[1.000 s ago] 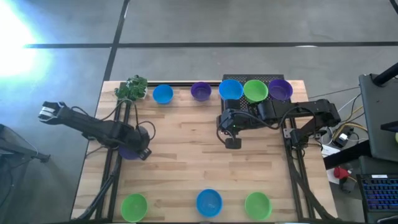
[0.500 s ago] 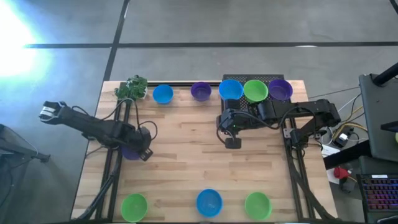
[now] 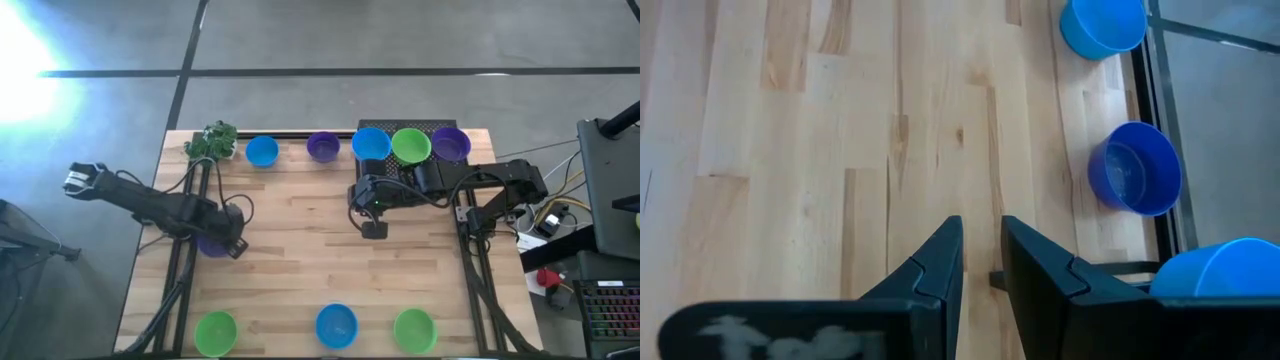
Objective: Pick & Place Mini bowls
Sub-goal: Stack the bottom purple bowl on the purple bowl on the shelf
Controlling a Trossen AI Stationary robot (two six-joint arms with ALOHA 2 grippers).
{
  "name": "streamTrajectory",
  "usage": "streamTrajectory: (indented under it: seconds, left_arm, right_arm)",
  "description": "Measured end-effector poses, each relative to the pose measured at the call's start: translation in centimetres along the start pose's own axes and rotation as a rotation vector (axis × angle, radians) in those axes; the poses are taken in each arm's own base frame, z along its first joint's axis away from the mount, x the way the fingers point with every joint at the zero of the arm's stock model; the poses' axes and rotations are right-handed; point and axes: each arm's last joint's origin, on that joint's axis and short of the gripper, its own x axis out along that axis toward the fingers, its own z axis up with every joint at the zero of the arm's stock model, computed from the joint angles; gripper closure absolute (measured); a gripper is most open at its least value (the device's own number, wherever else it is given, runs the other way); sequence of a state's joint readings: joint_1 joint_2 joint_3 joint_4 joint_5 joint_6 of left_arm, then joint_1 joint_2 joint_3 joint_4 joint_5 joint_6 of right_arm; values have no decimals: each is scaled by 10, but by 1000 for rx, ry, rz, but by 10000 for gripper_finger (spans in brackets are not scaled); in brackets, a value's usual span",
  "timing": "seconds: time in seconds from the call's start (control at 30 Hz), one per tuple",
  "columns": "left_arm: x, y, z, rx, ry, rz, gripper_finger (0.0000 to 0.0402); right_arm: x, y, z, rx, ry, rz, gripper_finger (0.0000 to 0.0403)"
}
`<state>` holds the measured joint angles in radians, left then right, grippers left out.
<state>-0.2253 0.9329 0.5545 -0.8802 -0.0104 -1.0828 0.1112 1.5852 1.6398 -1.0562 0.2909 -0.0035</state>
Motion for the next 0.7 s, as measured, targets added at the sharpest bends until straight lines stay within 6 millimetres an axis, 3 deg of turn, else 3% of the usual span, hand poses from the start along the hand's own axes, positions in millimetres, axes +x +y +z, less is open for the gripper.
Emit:
streamTrajectory:
  seconds: [0.33,0.7]
  left_arm:
    - [14,-3,2,-5,30,80,355]
    - [24,-7,5,140,31,121,367]
  right_arm:
    - [0,0,0,1,-1,0,335]
    - [0,0,1,5,-14,1,335]
